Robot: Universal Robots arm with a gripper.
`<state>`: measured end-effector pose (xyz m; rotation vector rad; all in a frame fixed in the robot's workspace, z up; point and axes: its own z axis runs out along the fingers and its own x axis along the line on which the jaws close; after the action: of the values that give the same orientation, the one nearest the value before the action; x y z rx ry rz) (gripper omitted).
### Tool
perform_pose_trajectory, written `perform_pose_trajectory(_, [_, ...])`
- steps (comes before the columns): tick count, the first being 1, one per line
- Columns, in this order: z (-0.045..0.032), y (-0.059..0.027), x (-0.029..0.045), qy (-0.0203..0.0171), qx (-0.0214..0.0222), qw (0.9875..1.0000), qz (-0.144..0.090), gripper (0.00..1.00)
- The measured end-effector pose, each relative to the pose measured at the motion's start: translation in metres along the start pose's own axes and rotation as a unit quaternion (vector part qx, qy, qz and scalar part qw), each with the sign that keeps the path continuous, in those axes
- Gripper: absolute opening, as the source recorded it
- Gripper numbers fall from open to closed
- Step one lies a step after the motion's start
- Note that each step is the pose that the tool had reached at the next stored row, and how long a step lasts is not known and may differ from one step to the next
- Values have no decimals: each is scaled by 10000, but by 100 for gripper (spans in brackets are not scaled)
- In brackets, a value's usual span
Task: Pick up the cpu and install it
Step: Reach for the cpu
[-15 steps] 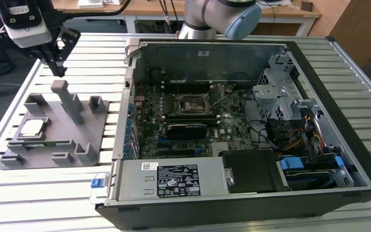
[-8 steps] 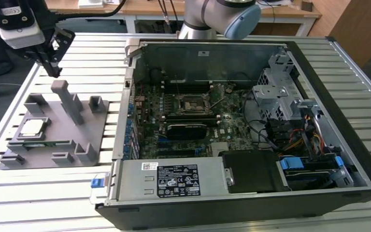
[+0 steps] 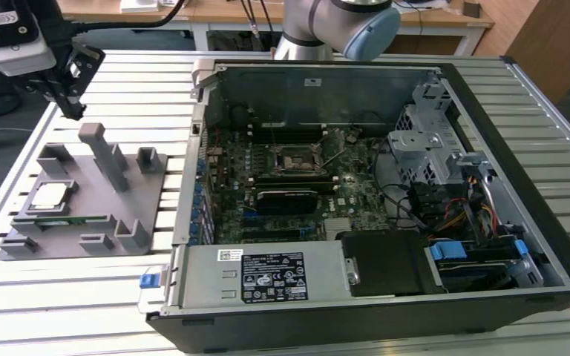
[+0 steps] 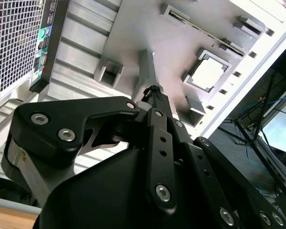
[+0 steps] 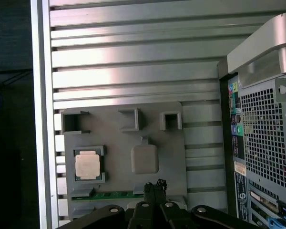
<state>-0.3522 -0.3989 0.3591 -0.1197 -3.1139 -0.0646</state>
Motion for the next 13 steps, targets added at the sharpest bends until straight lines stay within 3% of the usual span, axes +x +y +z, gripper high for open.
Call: perform_pose_trajectory(13, [35,-21,189,18,1,10000,1,11])
